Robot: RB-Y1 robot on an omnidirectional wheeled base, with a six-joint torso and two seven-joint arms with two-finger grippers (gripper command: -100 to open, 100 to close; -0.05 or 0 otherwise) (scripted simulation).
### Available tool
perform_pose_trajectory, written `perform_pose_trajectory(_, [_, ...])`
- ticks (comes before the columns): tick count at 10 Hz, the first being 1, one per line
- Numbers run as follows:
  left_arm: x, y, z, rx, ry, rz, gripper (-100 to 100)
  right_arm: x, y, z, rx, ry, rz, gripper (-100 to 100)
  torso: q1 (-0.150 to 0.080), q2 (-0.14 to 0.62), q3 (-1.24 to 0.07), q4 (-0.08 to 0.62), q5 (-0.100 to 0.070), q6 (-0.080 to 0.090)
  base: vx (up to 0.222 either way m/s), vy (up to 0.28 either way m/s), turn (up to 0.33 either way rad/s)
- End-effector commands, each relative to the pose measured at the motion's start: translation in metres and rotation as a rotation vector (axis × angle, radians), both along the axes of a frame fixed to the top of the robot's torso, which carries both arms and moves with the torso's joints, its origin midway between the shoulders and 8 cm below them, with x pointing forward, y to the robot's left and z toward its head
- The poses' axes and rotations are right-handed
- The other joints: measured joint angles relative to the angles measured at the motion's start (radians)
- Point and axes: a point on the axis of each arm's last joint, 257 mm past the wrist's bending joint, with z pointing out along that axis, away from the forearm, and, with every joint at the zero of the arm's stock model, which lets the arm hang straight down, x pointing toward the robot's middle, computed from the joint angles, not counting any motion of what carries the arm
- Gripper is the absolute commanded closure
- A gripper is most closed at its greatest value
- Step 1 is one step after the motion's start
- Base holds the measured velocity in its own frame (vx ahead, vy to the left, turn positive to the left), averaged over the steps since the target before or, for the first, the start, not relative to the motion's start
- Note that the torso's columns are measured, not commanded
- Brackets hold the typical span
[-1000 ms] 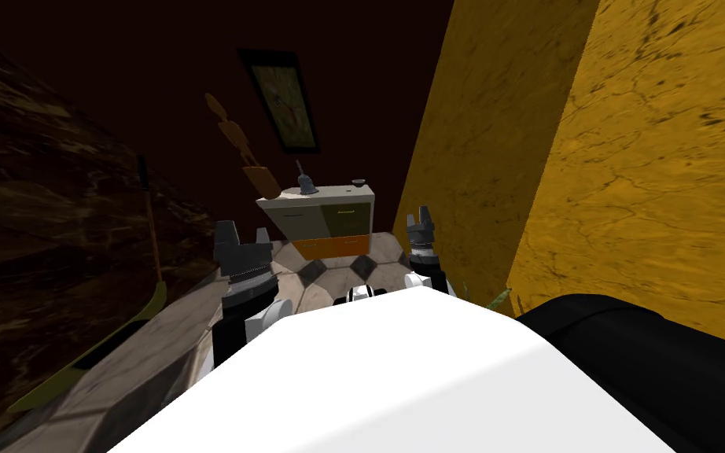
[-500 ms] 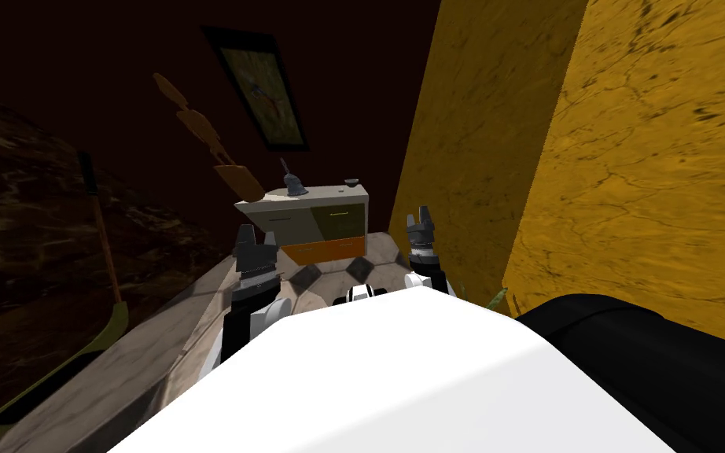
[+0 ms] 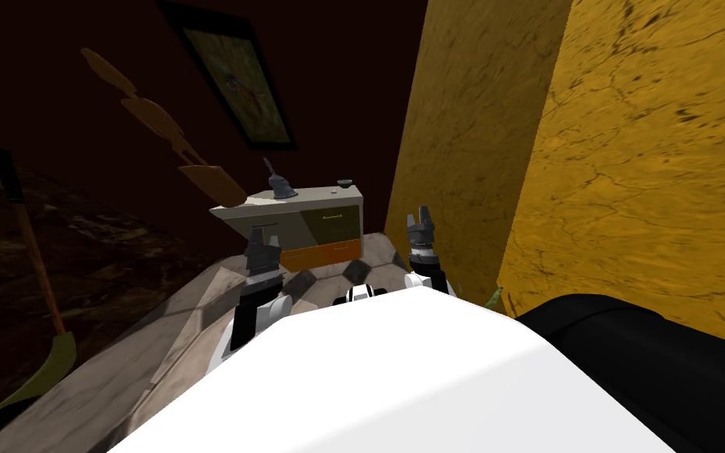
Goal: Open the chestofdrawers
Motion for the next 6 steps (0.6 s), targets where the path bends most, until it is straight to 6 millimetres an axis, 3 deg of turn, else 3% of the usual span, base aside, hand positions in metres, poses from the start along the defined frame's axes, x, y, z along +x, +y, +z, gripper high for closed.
perform_pose_trajectory(1, [0.01, 0.011, -0.02, -0.006, 0.044, 0.024, -100, 0.0, 0.0, 0.0, 0.0, 0.0, 0.0, 0, -0.001, -0.001, -0.001, 0.0, 0.0, 0.0, 0.086, -0.037, -0.103])
perform_pose_trajectory(6, [0.025, 0.03, -0.053, -0.023, 0.114, 0.063, -100, 0.0, 0.0, 0.0, 0.0, 0.0, 0.0, 0, 0.001, 0.0, 0.0, 0.0, 0.0, 0.0, 0.075, -0.028, -0.093])
